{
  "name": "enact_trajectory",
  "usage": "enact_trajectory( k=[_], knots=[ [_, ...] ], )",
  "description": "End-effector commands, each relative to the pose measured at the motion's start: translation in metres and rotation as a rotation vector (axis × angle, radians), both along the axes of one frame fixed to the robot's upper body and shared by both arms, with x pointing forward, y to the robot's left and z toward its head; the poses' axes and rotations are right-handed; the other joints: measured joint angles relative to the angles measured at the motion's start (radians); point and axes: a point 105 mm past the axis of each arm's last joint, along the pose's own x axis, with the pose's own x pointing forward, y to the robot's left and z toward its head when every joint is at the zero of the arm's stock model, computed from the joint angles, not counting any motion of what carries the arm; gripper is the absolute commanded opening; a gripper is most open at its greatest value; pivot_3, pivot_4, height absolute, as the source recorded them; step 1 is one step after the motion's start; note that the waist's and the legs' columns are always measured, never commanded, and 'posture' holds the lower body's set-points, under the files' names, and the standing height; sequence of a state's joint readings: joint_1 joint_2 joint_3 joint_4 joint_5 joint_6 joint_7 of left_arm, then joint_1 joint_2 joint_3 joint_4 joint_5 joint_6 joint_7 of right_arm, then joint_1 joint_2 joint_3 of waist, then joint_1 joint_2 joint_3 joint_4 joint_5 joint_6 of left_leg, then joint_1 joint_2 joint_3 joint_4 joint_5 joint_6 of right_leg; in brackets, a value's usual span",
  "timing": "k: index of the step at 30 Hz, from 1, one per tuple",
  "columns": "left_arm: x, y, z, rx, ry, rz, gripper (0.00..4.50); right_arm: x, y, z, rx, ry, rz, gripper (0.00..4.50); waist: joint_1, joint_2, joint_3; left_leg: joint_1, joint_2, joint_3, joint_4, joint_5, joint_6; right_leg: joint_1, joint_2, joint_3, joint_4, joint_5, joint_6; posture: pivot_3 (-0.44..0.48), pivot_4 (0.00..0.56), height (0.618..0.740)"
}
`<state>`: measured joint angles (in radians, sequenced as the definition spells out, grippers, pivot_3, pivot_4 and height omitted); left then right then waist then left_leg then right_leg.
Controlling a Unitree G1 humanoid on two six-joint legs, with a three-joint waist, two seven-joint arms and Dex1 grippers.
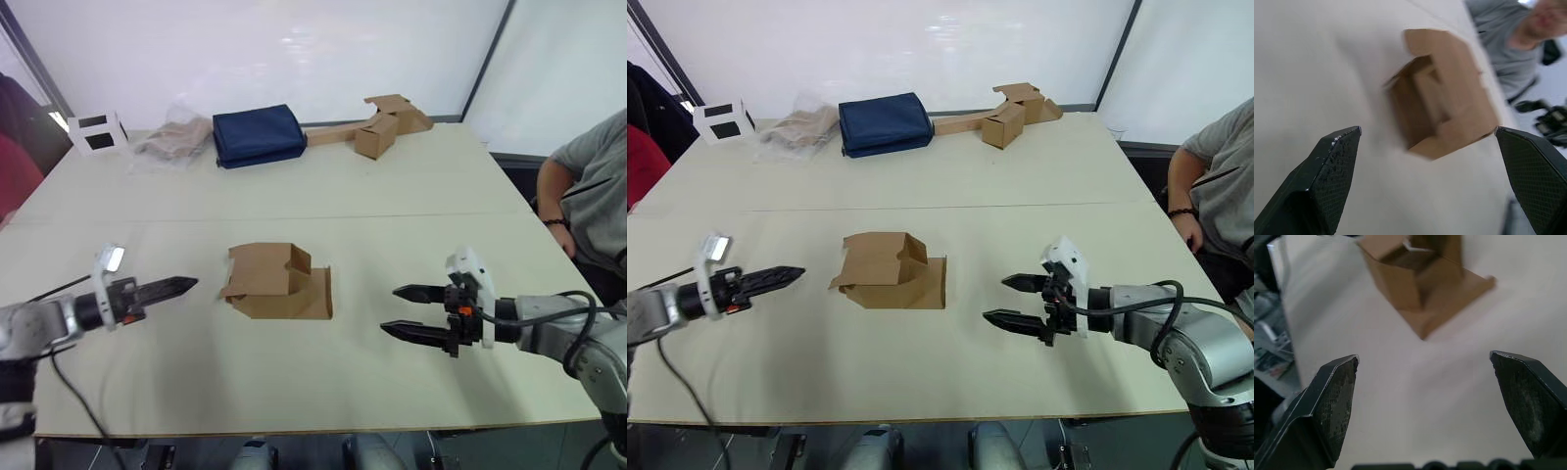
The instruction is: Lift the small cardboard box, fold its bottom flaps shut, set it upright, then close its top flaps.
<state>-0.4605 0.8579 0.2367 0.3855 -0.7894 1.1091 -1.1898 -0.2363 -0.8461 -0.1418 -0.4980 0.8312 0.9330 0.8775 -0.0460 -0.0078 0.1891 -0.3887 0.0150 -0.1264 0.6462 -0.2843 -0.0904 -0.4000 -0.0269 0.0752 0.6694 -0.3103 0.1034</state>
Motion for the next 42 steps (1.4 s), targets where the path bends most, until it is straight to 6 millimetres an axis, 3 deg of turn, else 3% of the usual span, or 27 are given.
enact_trajectory(
  k=[1,8,19,24,27,33,37,42],
  knots=[
    [0.006,-0.009,-0.003,0.003,0.053,-0.058,4.50,-0.008,0.014,0.018,0.013,-0.068,0.050,4.40,-0.001,0.000,0.000,0.000,0.000,0.000,0.000,0.000,0.000,0.000,0.000,0.000,0.000,0.000,0.000,0.000,0.150,0.740],
    [0.035,-0.040,-0.002,-0.022,0.091,-0.161,4.50,-0.028,0.044,0.031,0.014,-0.110,0.140,4.40,0.005,0.000,0.000,-0.001,0.000,-0.002,0.001,0.000,0.000,0.000,0.000,-0.002,0.000,0.000,0.000,0.000,0.150,0.740],
    [0.052,-0.074,-0.001,-0.019,0.081,-0.299,4.50,-0.037,0.054,0.028,-0.022,-0.112,0.145,4.40,0.000,0.000,0.000,-0.002,-0.001,-0.002,0.001,0.000,0.000,-0.001,0.000,-0.002,0.001,0.000,0.000,0.000,0.150,0.740],
    [0.056,-0.083,0.000,-0.036,0.072,-0.328,4.50,-0.039,0.051,0.017,-0.053,-0.081,0.125,4.40,0.002,-0.001,0.000,-0.002,-0.001,-0.002,0.002,0.000,0.000,-0.001,0.000,-0.002,0.001,0.000,0.000,0.000,0.150,0.740],
    [0.056,-0.087,0.002,-0.056,0.071,-0.343,3.86,-0.039,0.051,0.016,-0.045,-0.075,0.120,4.50,0.001,-0.001,0.000,-0.003,-0.001,-0.003,0.002,0.000,0.000,-0.001,0.000,-0.002,0.001,0.000,0.000,0.000,0.150,0.740],
    [0.057,-0.090,0.006,-0.079,0.054,-0.358,1.37,-0.036,0.052,0.015,-0.039,-0.072,0.113,4.50,0.000,-0.001,0.000,-0.002,-0.001,-0.003,0.002,0.000,0.000,-0.001,0.000,-0.002,0.001,0.000,0.000,0.000,0.150,0.740],
    [0.057,-0.091,0.009,-0.079,0.037,-0.369,0.05,-0.035,0.053,0.015,-0.039,-0.067,0.109,4.50,0.000,-0.001,0.000,-0.002,-0.001,-0.003,0.002,0.000,0.000,-0.001,0.000,-0.002,0.001,0.000,0.000,0.000,0.150,0.740],
    [0.056,-0.089,0.021,-0.067,-0.032,-0.388,0.05,-0.029,0.051,0.018,0.008,-0.074,0.075,4.50,0.000,-0.001,0.000,-0.003,-0.001,-0.003,0.002,0.000,0.000,-0.001,0.000,-0.002,0.001,0.000,0.000,0.000,0.150,0.740]
  ],
)
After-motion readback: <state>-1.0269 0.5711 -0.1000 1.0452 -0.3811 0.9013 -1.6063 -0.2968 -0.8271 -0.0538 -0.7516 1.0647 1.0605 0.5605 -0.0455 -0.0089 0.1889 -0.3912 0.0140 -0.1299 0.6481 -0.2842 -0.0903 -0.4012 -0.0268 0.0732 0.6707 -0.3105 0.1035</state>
